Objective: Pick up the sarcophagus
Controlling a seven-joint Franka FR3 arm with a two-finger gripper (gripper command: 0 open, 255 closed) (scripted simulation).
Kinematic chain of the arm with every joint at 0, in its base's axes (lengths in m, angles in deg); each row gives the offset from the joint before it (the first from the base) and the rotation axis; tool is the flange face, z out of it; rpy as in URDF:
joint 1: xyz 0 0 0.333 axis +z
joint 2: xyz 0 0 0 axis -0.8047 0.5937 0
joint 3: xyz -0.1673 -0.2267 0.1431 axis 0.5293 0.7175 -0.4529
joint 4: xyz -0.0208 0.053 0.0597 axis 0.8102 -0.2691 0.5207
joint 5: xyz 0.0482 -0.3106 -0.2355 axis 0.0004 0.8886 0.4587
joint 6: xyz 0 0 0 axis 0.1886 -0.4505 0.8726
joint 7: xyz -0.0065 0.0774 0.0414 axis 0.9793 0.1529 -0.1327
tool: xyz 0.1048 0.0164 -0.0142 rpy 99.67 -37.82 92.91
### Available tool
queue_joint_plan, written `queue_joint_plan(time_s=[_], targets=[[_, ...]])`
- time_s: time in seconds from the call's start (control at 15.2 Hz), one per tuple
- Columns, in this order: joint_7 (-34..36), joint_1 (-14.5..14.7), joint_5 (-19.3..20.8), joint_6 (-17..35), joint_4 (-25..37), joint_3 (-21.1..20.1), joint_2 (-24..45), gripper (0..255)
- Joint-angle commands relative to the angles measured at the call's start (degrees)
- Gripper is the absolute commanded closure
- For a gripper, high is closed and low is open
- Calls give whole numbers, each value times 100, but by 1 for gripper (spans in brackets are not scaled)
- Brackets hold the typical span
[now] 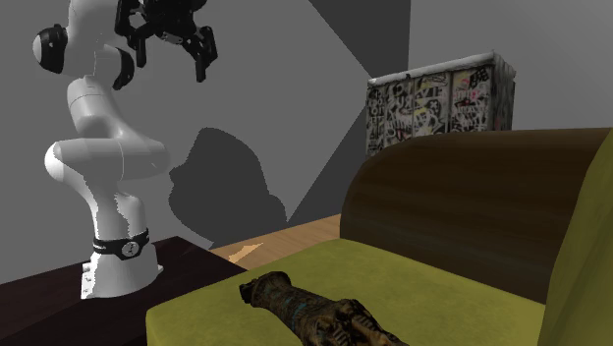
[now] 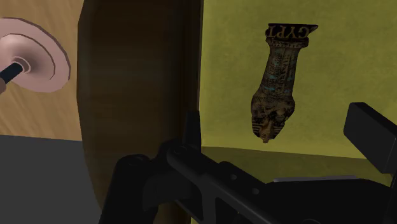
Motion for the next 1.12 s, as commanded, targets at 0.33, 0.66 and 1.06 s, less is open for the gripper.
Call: queue_joint_plan(time_s=[0.33,0.66,1.06], targets=[[289,21,-63,924,-674,-180,296,0],[589,26,-99,1885,-1169,-377,808,0],[992,-7,-58,3064,-1505,-638,1711,0]])
